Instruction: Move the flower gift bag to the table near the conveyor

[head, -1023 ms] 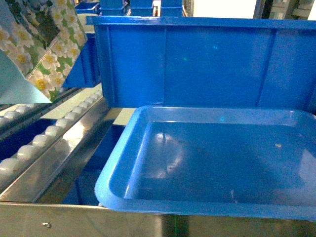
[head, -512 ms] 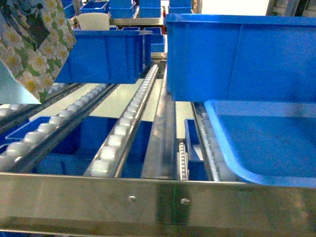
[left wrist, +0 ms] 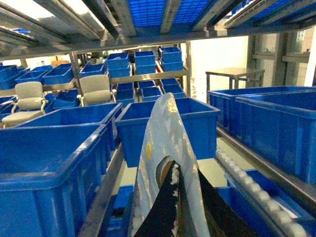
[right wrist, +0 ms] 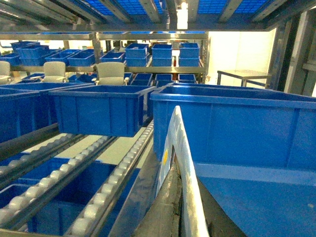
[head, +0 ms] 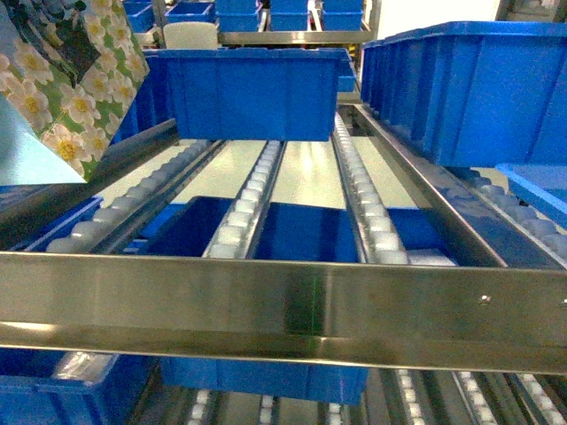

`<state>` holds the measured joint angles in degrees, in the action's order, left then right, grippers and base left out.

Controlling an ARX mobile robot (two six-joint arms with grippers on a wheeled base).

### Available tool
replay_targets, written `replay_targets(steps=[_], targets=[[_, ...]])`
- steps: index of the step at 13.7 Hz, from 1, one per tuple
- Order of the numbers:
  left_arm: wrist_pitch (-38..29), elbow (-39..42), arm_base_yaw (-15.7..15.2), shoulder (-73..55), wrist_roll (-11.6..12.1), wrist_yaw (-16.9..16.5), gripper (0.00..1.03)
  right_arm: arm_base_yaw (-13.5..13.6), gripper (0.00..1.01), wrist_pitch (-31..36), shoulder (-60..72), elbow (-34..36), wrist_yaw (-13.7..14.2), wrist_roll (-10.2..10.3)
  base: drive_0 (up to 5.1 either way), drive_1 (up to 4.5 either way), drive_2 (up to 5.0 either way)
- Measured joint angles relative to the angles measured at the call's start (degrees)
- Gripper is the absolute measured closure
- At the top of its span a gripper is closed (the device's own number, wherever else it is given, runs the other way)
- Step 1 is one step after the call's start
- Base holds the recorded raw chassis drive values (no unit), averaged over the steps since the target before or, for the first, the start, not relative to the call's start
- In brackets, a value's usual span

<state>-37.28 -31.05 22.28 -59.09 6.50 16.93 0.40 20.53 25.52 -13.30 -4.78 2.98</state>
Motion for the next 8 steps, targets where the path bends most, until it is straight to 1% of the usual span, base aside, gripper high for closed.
replay_targets(steps=[8], targets=[[0.04,0.0,0.0,0.04,0.0,0.02,1.0,0.0,0.99,0.07,0.13,0.0,-0.02,0.0,-4.8,1.13,3.6]])
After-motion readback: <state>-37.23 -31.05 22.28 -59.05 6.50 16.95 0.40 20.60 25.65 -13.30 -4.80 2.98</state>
